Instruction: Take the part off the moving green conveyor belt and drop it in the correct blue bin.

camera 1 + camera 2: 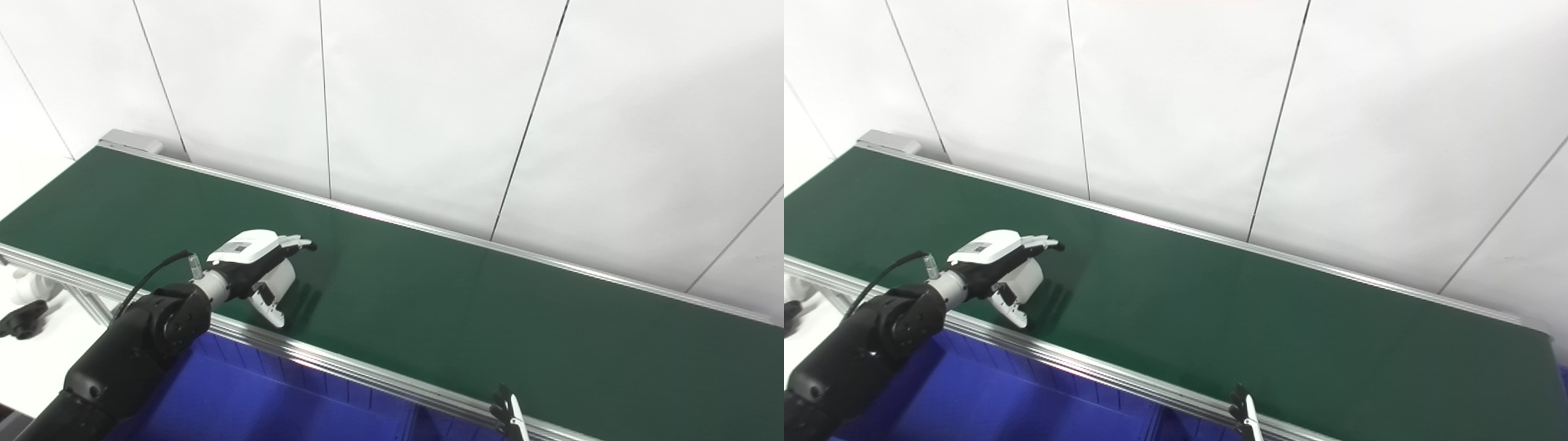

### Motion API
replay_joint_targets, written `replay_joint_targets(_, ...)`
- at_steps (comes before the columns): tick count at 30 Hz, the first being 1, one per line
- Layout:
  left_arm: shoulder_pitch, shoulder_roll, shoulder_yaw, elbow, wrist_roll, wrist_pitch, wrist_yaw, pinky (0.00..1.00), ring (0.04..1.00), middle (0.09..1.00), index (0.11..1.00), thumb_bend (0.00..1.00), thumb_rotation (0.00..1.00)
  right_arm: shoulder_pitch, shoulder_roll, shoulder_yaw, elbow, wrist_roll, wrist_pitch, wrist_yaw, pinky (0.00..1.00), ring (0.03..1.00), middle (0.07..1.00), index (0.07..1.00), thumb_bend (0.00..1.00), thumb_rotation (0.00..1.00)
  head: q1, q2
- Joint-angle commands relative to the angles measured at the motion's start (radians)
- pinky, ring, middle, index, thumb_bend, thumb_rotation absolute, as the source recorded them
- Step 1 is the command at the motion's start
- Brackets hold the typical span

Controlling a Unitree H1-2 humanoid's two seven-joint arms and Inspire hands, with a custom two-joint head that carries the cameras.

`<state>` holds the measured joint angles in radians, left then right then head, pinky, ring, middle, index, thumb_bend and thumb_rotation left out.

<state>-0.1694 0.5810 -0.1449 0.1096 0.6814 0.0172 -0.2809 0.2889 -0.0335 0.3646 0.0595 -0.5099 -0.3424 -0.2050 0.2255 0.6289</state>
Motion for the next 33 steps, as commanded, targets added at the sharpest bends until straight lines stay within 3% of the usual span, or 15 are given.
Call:
replay_joint_targets(1,-0.055,0.036,-0.005,0.014,0.038,-0.022,0.051,1.0,0.965,0.96,0.881,0.85,0.01,-0.007,0.007,0.0,-0.023,0.01,-0.048,0.0,0.84,0.89,0.932,0.985,0.65,0.37,0.001,0.0)
replay_joint_targets(6,-0.074,0.043,-0.043,0.07,0.11,-0.015,0.092,1.0,0.976,0.959,0.869,0.82,0.0,-0.008,0.005,0.0,-0.023,0.009,-0.05,-0.003,0.84,0.888,0.931,0.986,0.64,0.37,0.005,0.0)
replay_joint_targets(11,-0.097,0.032,-0.071,0.161,0.161,-0.043,0.206,1.0,0.958,0.919,0.83,0.77,0.0,-0.008,0.006,-0.002,-0.022,0.014,-0.056,-0.005,0.84,0.882,0.925,0.983,0.65,0.37,0.007,0.003)
replay_joint_targets(14,-0.107,0.006,-0.065,0.221,0.141,-0.093,0.316,0.85,0.861,0.846,0.769,0.68,0.0,-0.006,0.005,-0.002,-0.025,0.015,-0.054,-0.003,0.84,0.884,0.927,0.985,0.64,0.38,0.006,0.006)
replay_joint_targets(17,-0.112,-0.026,-0.045,0.231,0.098,-0.093,0.348,0.63,0.741,0.794,0.733,0.57,0.0,-0.004,0.005,-0.002,-0.029,0.016,-0.052,-0.002,0.84,0.886,0.928,0.986,0.64,0.38,0.006,0.01)
replay_joint_targets(19,-0.118,-0.049,-0.034,0.234,0.073,-0.086,0.357,0.45,0.497,0.623,0.687,0.5,0.0,-0.002,0.006,-0.003,-0.03,0.015,-0.052,-0.005,0.84,0.883,0.926,0.984,0.64,0.39,0.007,0.01)
replay_joint_targets(20,-0.122,-0.058,-0.031,0.235,0.065,-0.082,0.355,0.42,0.445,0.563,0.626,0.5,0.0,-0.001,0.006,-0.003,-0.031,0.014,-0.052,-0.005,0.84,0.883,0.925,0.983,0.64,0.39,0.007,0.012)
replay_joint_targets(22,-0.128,-0.066,-0.032,0.244,0.063,-0.089,0.358,0.39,0.396,0.494,0.563,0.49,0.0,0.0,0.006,-0.003,-0.033,0.015,-0.051,-0.004,0.85,0.885,0.926,0.987,0.63,0.39,0.007,0.013)
replay_joint_targets(33,-0.083,-0.081,-0.011,0.186,0.005,-0.12,0.379,0.35,0.38,0.462,0.55,0.49,0.0,0.013,0.012,0.0,-0.054,0.014,-0.04,0.001,0.84,0.883,0.925,0.984,0.62,0.39,0.004,0.029)
